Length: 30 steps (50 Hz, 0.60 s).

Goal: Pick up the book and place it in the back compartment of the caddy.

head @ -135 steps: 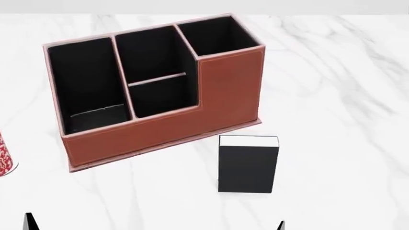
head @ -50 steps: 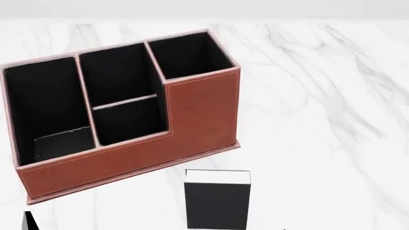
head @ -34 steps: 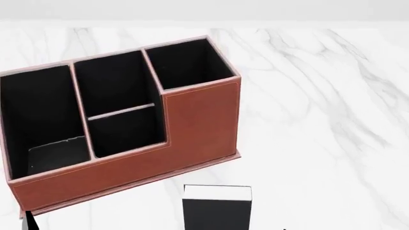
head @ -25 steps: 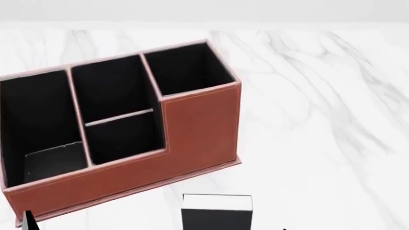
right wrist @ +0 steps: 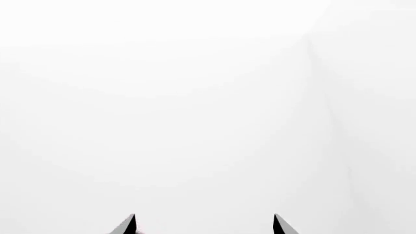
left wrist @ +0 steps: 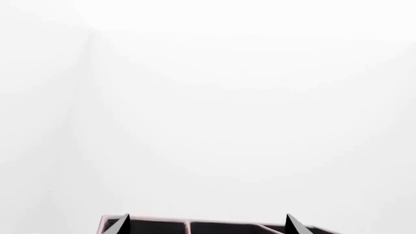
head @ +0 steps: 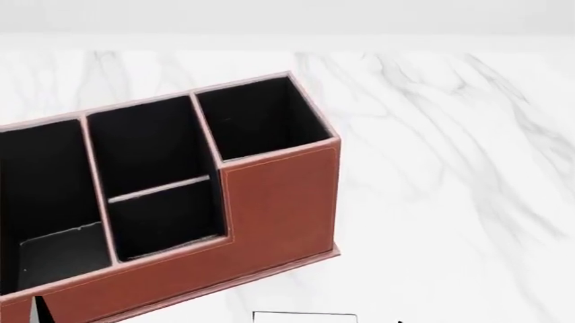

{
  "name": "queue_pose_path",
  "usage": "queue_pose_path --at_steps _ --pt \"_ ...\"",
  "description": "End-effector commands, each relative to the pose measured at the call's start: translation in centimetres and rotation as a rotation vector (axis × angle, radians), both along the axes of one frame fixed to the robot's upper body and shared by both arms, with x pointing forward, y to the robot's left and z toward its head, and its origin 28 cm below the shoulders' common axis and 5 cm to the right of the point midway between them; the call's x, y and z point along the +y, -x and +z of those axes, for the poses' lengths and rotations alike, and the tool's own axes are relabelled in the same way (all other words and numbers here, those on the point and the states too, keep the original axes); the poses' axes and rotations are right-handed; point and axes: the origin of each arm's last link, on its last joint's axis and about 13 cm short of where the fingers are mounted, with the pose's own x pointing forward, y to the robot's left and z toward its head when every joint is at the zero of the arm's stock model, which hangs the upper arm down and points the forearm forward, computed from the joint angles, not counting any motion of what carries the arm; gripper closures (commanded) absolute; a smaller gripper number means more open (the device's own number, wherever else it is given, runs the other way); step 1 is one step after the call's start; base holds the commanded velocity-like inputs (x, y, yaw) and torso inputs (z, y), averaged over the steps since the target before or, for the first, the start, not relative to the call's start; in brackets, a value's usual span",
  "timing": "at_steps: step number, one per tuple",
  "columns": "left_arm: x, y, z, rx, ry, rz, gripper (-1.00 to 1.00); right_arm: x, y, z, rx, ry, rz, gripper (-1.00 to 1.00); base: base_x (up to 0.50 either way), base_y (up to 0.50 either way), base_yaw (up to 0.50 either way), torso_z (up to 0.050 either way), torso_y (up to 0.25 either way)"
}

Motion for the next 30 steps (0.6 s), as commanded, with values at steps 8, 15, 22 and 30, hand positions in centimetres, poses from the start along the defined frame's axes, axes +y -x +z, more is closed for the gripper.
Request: queue_pose_path --at_steps 8,15,22,30 --pt "0.01 -0.03 0.03 -0.001 0.000 0.001 -1.00 -0.01 -0.15 0.00 0.008 -0.006 0.001 -1.00 0.15 0.00 0.00 0.000 0.000" --pt "0.04 -0.06 -0.01 0.000 0.000 0.001 -1.00 0.04 -0.23 -0.14 0.017 -0.004 0.000 -1.00 0.01 0.00 0.00 0.000 0.000" --pt "0.04 -0.04 -0.05 0.000 0.000 0.001 -1.00 0.15 -0.17 -0.18 0.003 0.024 -0.032 -1.00 0.00 0.00 0.00 0.000 0.000" --pt "0.04 -0.07 -0.08 0.002 0.000 0.002 -1.00 0.14 -0.26 -0.23 0.010 0.024 -0.033 -1.00 0.00 0.11 0.00 0.000 0.000"
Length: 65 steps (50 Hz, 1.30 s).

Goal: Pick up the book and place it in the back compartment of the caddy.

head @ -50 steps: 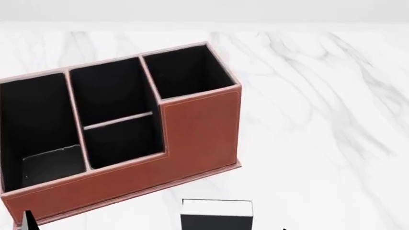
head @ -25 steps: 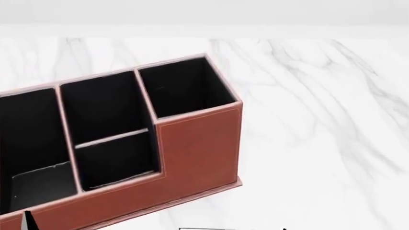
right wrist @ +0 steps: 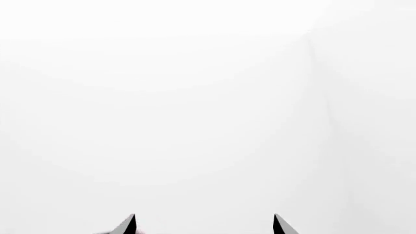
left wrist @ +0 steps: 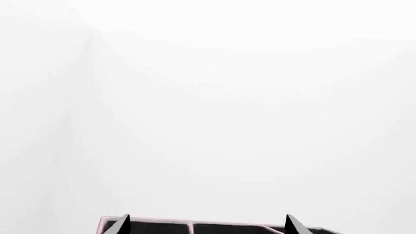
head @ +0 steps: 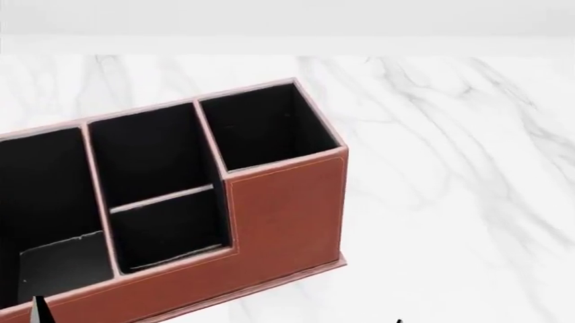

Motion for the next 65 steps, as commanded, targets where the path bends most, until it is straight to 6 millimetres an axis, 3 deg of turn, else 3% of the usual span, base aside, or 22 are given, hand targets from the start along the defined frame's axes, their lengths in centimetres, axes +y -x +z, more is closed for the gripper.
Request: queue_pose_path --at_steps 1,65 --pt "0.04 -0.02 -0.03 0.001 0.001 0.002 -1.00 0.06 -0.07 -0.10 0.003 0.010 -0.011 -1.00 0.00 0.17 0.00 0.000 0.000" --pt "0.05 -0.02 0.02 0.001 -0.001 0.004 -1.00 0.02 -0.14 -0.11 -0.001 -0.012 0.006 -1.00 0.00 0.09 0.00 0.000 0.000"
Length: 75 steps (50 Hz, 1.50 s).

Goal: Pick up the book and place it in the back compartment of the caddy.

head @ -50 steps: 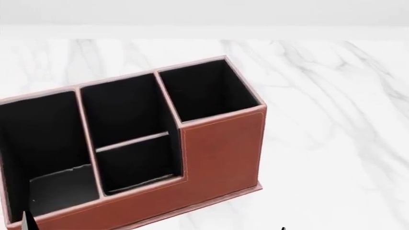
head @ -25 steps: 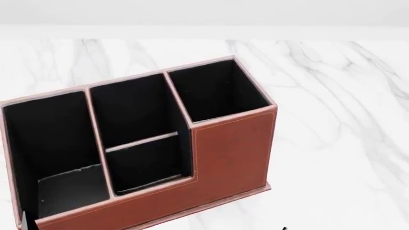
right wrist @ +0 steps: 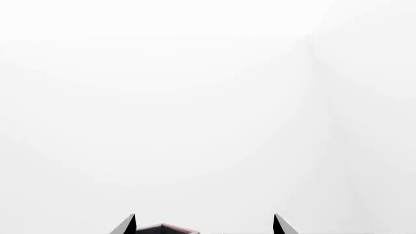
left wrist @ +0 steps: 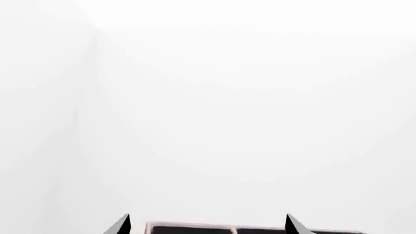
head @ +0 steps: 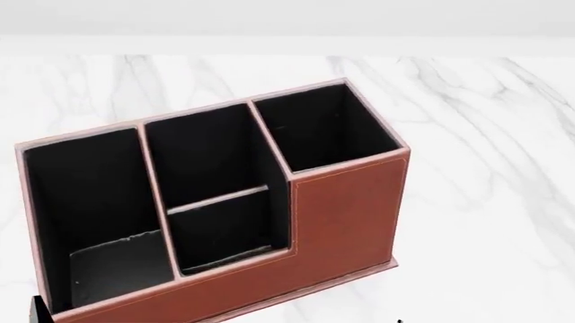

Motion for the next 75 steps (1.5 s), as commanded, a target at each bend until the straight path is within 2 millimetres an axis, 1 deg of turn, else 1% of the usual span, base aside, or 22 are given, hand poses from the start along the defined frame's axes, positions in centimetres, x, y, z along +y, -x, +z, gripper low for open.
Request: queue_pose_path --at_steps 1,17,25,30,34,35,36,41,46,50,51,53,57,58,59,62,63,68,75 --pt "0.0 0.0 0.0 0.000 -0.001 -0.001 -1.00 0.0 -0.1 0.0 0.003 -0.008 0.010 -1.00 0.00 0.00 0.00 0.000 0.000" --pt "0.5 -0.1 0.4 0.014 -0.019 0.000 -1.00 0.1 0.0 -0.1 0.005 -0.006 0.017 -1.00 0.00 0.00 0.00 0.000 0.000" --pt "1.1 -1.3 0.4 0.072 -0.036 -0.029 -1.00 0.0 -0.1 -0.1 0.004 -0.005 0.015 -1.00 0.00 0.00 0.00 0.000 0.000" --pt "1.3 -2.3 0.8 0.134 -0.098 -0.062 -1.00 -0.1 -0.1 -0.1 0.002 -0.008 0.012 -1.00 0.00 0.00 0.00 0.000 0.000" --pt "1.4 -3.2 1.2 0.165 -0.174 -0.110 -1.00 -0.1 -0.3 -0.3 0.007 -0.008 0.013 -1.00 0.00 0.00 0.00 0.000 0.000" --pt "1.5 -3.3 1.3 0.187 -0.190 -0.167 -1.00 -0.1 -0.2 -0.3 0.008 -0.008 0.013 -1.00 0.00 0.00 0.00 0.000 0.000" --pt "1.6 -3.5 1.4 0.192 -0.194 -0.173 -1.00 -0.1 -0.2 -0.3 0.008 -0.009 0.013 -1.00 0.00 0.00 0.00 0.000 0.000" --pt "2.5 -4.5 2.3 0.227 -0.166 -0.284 -1.00 -0.1 -0.4 -0.3 0.012 -0.012 0.013 -1.00 0.00 0.00 0.00 0.000 0.000" --pt "3.4 -5.5 2.7 0.262 -0.180 -0.322 -1.00 0.1 -0.7 -0.5 0.026 -0.010 0.019 -1.00 0.00 0.00 0.00 0.000 0.000" --pt "4.4 -6.8 3.2 0.313 -0.169 -0.379 -1.00 0.0 -0.7 -0.5 0.026 -0.012 0.019 -1.00 0.00 0.00 0.00 0.000 0.000" --pt "4.5 -7.0 3.2 0.329 -0.183 -0.404 -1.00 0.0 -0.7 -0.4 0.025 -0.014 0.019 -1.00 0.00 0.00 0.00 0.000 0.000" --pt "4.7 -7.5 3.2 0.339 -0.188 -0.386 -1.00 0.0 -0.7 -0.4 0.025 -0.014 0.022 -1.00 0.00 0.00 0.00 0.000 0.000" --pt "4.7 -8.3 2.8 0.426 -0.243 -0.492 -1.00 0.1 -0.8 -0.5 0.028 -0.008 0.024 -1.00 0.00 0.00 0.00 0.000 0.000" --pt "4.7 -8.4 2.8 0.421 -0.241 -0.500 -1.00 0.0 -0.8 -0.5 0.028 -0.009 0.025 -1.00 0.00 0.00 0.00 0.000 0.000" --pt "4.8 -8.5 2.8 0.433 -0.227 -0.559 -1.00 0.1 -0.8 -0.5 0.026 -0.008 0.025 -1.00 0.00 0.00 0.00 0.000 0.000" --pt "4.8 -8.5 2.7 0.429 -0.233 -0.634 -1.00 0.1 -0.8 -0.5 0.027 -0.008 0.026 -1.00 0.00 0.00 0.00 0.000 0.000" --pt "4.7 -8.5 2.7 0.454 -0.229 -0.699 -1.00 0.1 -0.8 -0.5 0.027 -0.007 0.029 -1.00 0.00 0.00 0.00 0.000 0.000" --pt "4.6 -8.4 2.5 0.443 -0.232 -0.728 -1.00 0.1 -0.7 -0.5 0.026 -0.007 0.030 -1.00 0.00 0.00 0.00 0.000 0.000" --pt "4.4 -8.2 1.7 0.483 -0.239 -0.874 -1.00 0.2 -0.7 -0.6 0.029 -0.001 0.033 -1.00 0.00 0.00 0.00 0.000 0.000"
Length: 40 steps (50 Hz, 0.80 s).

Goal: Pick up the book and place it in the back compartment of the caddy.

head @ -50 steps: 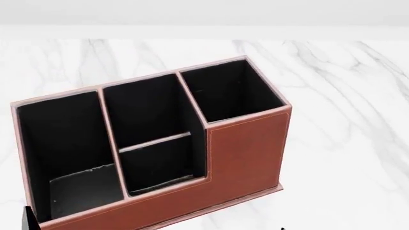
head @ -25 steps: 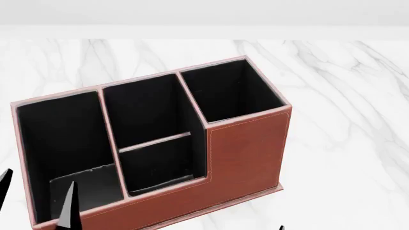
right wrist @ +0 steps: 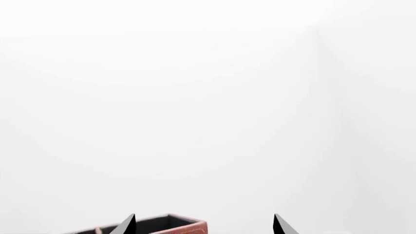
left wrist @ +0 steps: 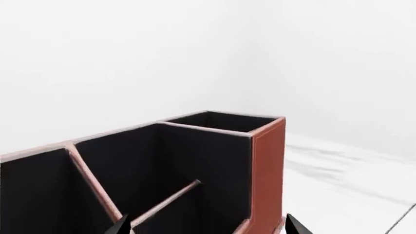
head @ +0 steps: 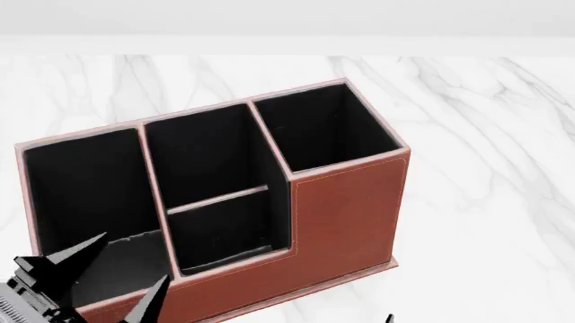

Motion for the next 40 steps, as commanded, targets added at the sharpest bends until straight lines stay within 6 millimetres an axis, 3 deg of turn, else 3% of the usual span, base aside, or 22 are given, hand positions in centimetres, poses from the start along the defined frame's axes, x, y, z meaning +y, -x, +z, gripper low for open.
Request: queue_pose_path --at_steps 1,40 --pt "-0.1 -0.1 -0.8 0.086 0.000 -0.204 -1.00 0.1 0.0 -0.1 0.003 0.005 0.005 -1.00 0.00 0.00 0.00 0.000 0.000" --pt "-2.3 -0.9 -2.3 0.171 -0.052 -0.407 -1.00 0.3 -0.1 -0.3 0.009 0.016 0.012 -1.00 0.00 0.00 0.00 0.000 0.000"
